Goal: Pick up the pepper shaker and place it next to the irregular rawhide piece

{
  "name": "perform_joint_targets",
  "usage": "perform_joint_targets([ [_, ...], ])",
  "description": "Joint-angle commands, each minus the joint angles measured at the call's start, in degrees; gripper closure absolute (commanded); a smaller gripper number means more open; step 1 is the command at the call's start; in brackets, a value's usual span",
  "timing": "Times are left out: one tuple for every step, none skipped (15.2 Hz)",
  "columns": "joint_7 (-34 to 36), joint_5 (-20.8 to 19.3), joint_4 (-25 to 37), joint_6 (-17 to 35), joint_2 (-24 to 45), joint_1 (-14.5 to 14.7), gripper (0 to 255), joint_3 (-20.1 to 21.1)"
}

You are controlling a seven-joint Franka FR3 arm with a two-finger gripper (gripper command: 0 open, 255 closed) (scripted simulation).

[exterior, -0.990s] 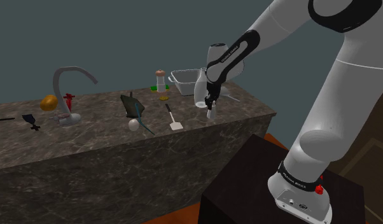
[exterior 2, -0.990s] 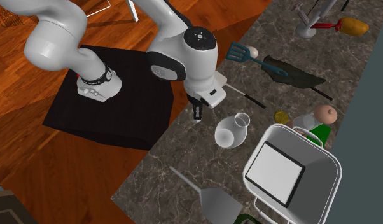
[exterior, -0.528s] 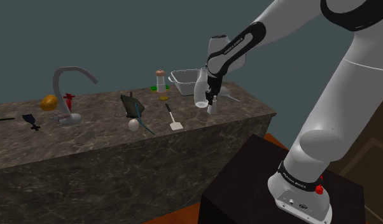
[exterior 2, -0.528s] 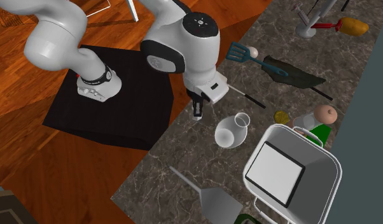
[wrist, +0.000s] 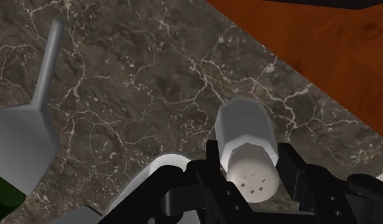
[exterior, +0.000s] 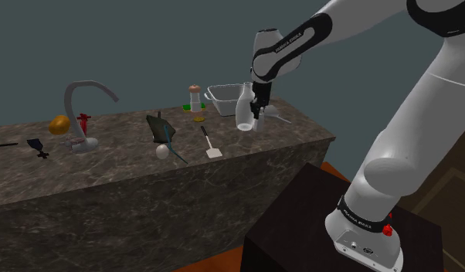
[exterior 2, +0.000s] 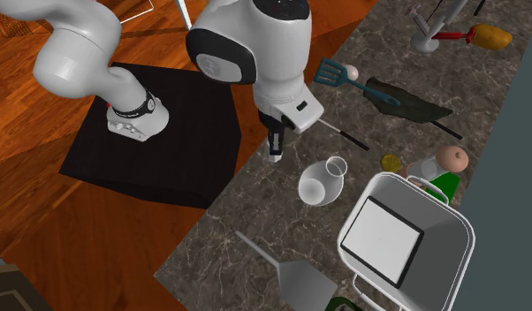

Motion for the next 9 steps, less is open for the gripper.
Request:
perform_joint_targets([
  [-0.1,0.0,0.7,-1.6,-0.9,0.0,255,0.0],
  [-0.2,0.0,1.1,-2.4,-1.3,0.0,255,0.1],
  [-0.2,0.0,1.5,-3.2,-1.7,0.0,255,0.1],
  [-0.2,0.0,2.0,-4.0,-2.0,0.0,255,0.1],
  [-0.3,0.0,2.4,-4.8,-2.4,0.0,255,0.2],
  [-0.3,0.0,2.8,-5.6,-2.7,0.1,255,0.2],
  [-0.4,0.0,3.3,-6.4,-3.1,0.1,255,0.2],
  [-0.4,0.0,3.8,-7.2,-3.4,0.1,255,0.3],
  [-0.4,0.0,4.3,-7.9,-3.7,0.1,255,0.3],
])
